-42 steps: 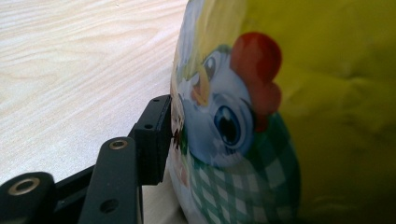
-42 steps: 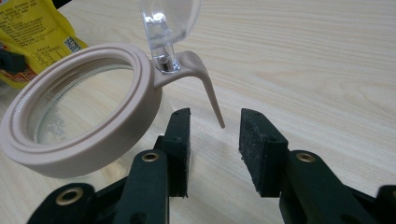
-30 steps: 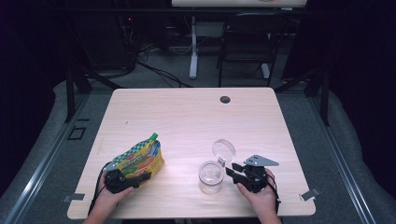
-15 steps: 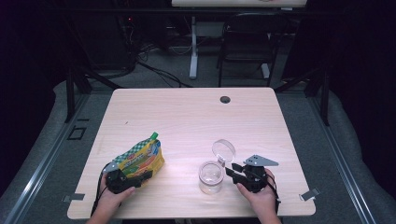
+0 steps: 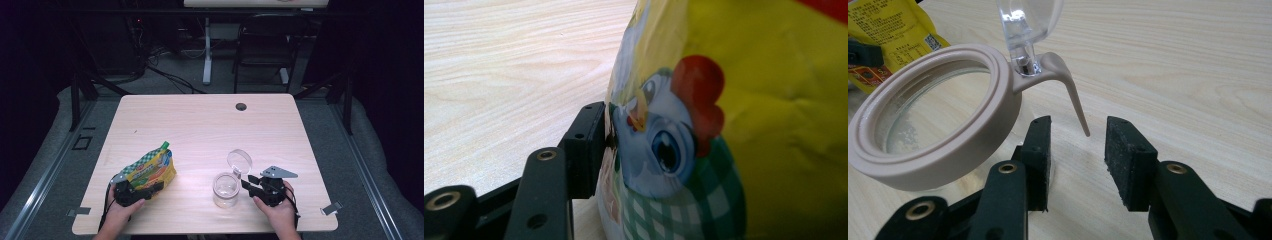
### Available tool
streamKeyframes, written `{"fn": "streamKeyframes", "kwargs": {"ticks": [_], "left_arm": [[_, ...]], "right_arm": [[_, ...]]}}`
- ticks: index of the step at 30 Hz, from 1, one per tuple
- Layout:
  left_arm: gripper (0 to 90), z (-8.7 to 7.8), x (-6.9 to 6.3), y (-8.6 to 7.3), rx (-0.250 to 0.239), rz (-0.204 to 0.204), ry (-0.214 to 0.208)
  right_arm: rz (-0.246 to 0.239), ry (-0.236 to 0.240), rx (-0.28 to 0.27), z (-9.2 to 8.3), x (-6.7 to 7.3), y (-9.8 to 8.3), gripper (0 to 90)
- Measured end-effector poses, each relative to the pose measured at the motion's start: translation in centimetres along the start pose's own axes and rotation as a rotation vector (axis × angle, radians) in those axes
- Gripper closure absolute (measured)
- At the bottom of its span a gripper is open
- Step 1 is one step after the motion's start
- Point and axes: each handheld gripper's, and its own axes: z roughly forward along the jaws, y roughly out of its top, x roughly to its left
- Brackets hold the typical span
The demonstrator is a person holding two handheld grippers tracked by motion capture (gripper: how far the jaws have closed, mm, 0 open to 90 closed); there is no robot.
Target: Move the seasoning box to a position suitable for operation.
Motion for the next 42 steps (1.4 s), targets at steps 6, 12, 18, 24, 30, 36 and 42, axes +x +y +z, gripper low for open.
{"fn": "streamKeyframes", "kwargs": {"ticks": [6,12,18,24,30,36,42], "left_arm": [[51.9,-0.1,0.0,0.1,0.002,0.004,0.011],[54.3,-0.1,-0.1,0.2,0.008,0.006,0.024],[55.4,0.0,-0.2,0.3,0.009,0.02,0.038],[56.4,0.1,-0.2,0.4,0.013,0.023,0.04],[56.8,0.1,-0.3,0.6,0.021,0.027,0.042],[57.0,0.3,-0.5,1.0,0.033,0.045,0.04],[57.0,0.2,-1.4,1.7,0.031,0.095,0.043]], "right_arm": [[-0.001,0.0,0.002,0.0,0.0,0.0,63.1],[-0.002,0.0,0.0,-0.1,0.0,0.0,63.1],[0.006,-0.002,-0.002,0.0,-0.1,0.0,62.8],[-0.012,-0.005,-0.002,0.0,-0.1,0.2,60.3],[-0.019,-0.001,-0.01,-0.1,0.1,0.3,59.5],[-0.045,-0.012,-0.014,-0.4,0.3,0.1,56.6],[-0.045,-0.03,-0.046,-1.4,0.1,-0.2,53.8]]}}
